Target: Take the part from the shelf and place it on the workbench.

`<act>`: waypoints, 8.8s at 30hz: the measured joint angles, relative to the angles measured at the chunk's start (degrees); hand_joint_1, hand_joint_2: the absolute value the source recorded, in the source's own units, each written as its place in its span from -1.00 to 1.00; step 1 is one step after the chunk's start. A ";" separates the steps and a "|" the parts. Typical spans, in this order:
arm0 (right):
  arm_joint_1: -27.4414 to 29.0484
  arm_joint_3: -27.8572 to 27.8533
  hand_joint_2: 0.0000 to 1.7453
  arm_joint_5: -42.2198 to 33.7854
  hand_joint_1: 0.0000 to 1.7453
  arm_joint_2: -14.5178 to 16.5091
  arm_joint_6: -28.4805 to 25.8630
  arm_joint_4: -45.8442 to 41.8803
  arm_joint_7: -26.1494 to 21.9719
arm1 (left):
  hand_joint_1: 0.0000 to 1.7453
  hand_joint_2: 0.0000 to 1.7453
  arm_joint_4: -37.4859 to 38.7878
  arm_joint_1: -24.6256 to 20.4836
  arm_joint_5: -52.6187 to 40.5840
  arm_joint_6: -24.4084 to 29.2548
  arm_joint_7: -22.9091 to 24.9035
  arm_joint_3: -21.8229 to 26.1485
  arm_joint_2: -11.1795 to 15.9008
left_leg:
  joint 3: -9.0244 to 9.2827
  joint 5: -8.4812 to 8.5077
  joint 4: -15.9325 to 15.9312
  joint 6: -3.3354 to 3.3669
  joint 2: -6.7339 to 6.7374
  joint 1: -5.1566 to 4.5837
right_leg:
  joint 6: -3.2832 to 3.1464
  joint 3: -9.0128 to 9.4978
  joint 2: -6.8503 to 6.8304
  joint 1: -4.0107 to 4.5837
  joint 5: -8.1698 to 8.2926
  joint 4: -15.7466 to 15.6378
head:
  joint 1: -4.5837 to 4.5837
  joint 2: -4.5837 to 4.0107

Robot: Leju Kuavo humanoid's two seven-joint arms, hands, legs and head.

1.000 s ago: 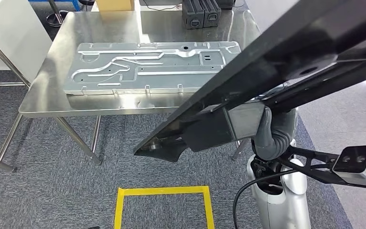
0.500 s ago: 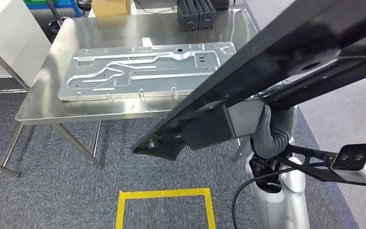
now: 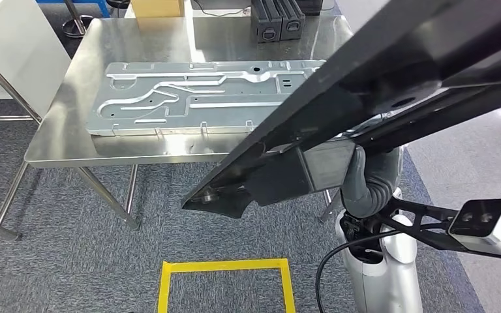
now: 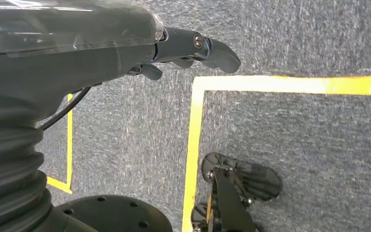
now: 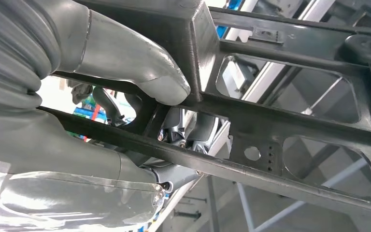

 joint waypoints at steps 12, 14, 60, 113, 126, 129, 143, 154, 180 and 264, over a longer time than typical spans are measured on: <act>-0.12 0.06 1.00 0.37 1.00 -0.09 -0.02 0.08 -0.17 | -1.00 1.00 0.02 -0.04 0.02 -0.17 0.07 0.01 -0.21 | 1.10 -1.44 0.02 -1.42 -0.23 -0.64 | -2.08 2.45 0.16 0.87 5.89 -8.50 | -0.22 0.00; -0.21 0.14 1.00 0.50 1.00 -0.08 -0.01 0.05 -0.31 | -1.00 1.00 0.02 -0.08 0.02 -0.17 0.13 0.02 -0.17 | 0.06 -3.12 2.93 -2.15 -0.07 -0.67 | -2.59 3.22 0.04 0.45 5.76 -9.05 | -0.45 0.01; -0.18 1.10 1.00 1.87 1.00 -0.49 -0.61 -0.20 -1.31 | -1.00 1.00 0.02 0.18 0.26 -0.12 0.36 0.21 -0.04 | -1.10 1.32 -0.21 -0.67 -0.02 -0.38 | -1.32 4.86 0.47 0.76 2.43 -6.99 | -0.72 0.01; -46.56 3.85 1.00 31.13 1.00 -14.05 -14.32 36.33 11.60 | -1.00 1.00 0.02 0.24 2.64 -1.86 -1.81 1.90 -0.61 | -6.74 -4.39 13.22 -2.57 0.02 -0.17 | -2.75 1.76 0.21 0.36 6.46 -7.72 | -0.90 -0.01; -60.89 13.84 1.00 52.56 1.00 -17.41 -26.19 63.20 14.55 | -1.00 1.00 0.02 0.29 2.63 -2.30 -2.05 1.92 -0.94 | -1.00 1.02 -0.06 0.16 -0.04 -0.13 | 0.29 -6.33 0.25 0.02 -0.92 8.47 | -0.71 -0.01; -62.17 16.19 1.00 56.90 1.00 -17.52 -28.37 67.88 15.42 | -1.00 1.00 0.02 0.37 2.60 -2.59 -2.19 1.92 -1.15 | -0.77 0.66 0.21 -0.11 -0.11 -0.03 | 0.41 -4.57 0.19 -0.32 3.61 3.20 | -0.69 0.00; -65.88 27.62 1.00 74.04 1.00 -15.30 -31.39 81.80 21.67 | -1.00 1.00 0.06 0.30 2.57 -2.97 -1.80 1.92 -1.26 | -8.01 -6.15 16.09 -2.48 0.04 -0.14 | -2.80 0.25 0.54 0.50 7.30 -7.13 | -0.85 0.01; -63.15 32.99 1.00 80.53 1.00 -13.24 -34.05 86.44 23.47 | -1.00 1.00 0.11 0.12 1.91 -3.39 -1.92 1.91 -1.43 | -0.32 1.34 -1.01 0.27 0.21 -0.52 | -0.75 -2.43 0.48 0.58 3.47 -1.14 | -0.55 0.01; -51.25 37.68 1.00 87.80 1.00 -8.26 -43.93 89.06 25.95 | -1.00 1.00 0.25 0.25 1.46 -2.84 -2.05 1.81 -2.10 | -0.90 0.18 0.53 -0.42 0.10 -1.21 | -2.26 0.03 0.55 0.83 7.35 -7.00 | -0.81 0.01; -32.66 46.14 1.00 100.63 1.00 -10.28 -66.45 83.15 42.34 | -1.00 1.00 0.32 1.18 2.04 -3.19 -4.81 1.92 -1.33 | -7.90 -7.43 16.52 -2.78 0.05 -0.22 | -2.95 1.37 0.22 0.08 6.57 -7.59 | -1.43 0.01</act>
